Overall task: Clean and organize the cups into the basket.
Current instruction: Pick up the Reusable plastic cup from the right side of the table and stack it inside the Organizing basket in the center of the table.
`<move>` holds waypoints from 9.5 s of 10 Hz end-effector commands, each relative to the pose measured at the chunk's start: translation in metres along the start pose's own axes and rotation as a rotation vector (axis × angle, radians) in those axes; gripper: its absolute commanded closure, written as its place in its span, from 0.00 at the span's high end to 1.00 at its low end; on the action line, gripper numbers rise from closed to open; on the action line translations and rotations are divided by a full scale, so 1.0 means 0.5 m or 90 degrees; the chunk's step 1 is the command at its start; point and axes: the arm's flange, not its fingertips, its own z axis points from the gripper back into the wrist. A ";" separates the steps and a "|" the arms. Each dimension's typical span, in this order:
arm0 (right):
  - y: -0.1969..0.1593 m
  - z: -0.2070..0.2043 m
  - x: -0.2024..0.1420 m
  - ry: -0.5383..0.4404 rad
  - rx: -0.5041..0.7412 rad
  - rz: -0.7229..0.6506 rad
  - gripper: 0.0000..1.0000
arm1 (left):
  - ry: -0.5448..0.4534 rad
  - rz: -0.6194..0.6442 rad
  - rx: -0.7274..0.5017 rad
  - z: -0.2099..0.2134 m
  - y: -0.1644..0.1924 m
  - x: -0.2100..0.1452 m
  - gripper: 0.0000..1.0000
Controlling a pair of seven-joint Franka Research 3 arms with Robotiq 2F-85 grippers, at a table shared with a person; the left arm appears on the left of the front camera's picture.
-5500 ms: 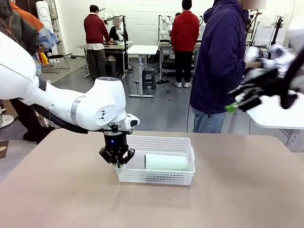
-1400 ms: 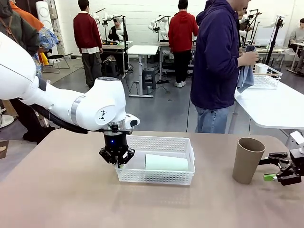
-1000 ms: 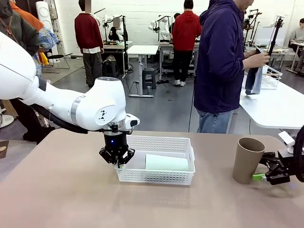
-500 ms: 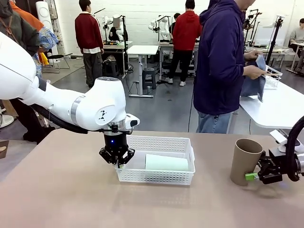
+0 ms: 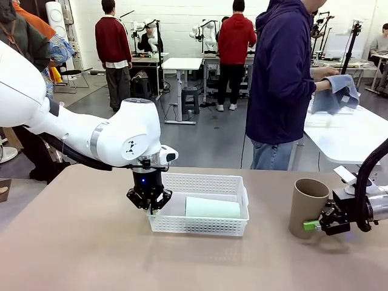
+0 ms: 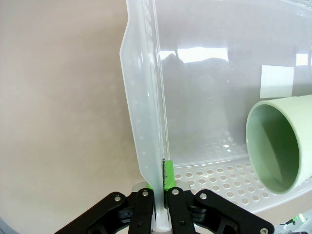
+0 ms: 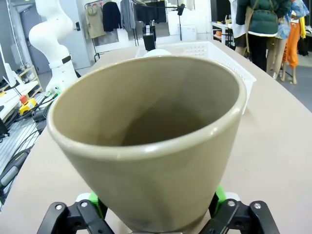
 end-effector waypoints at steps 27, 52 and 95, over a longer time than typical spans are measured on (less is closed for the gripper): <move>-0.002 -0.494 0.600 0.625 0.077 0.146 0.81 | 0.002 0.000 0.002 -0.002 0.000 -0.002 0.00; -0.092 -0.480 0.562 0.519 0.006 0.159 1.00 | 0.002 0.000 0.002 -0.002 0.000 -0.002 0.00; 0.075 0.339 -0.020 0.097 -0.221 0.027 1.00 | 0.002 0.000 0.002 -0.002 0.000 -0.002 0.00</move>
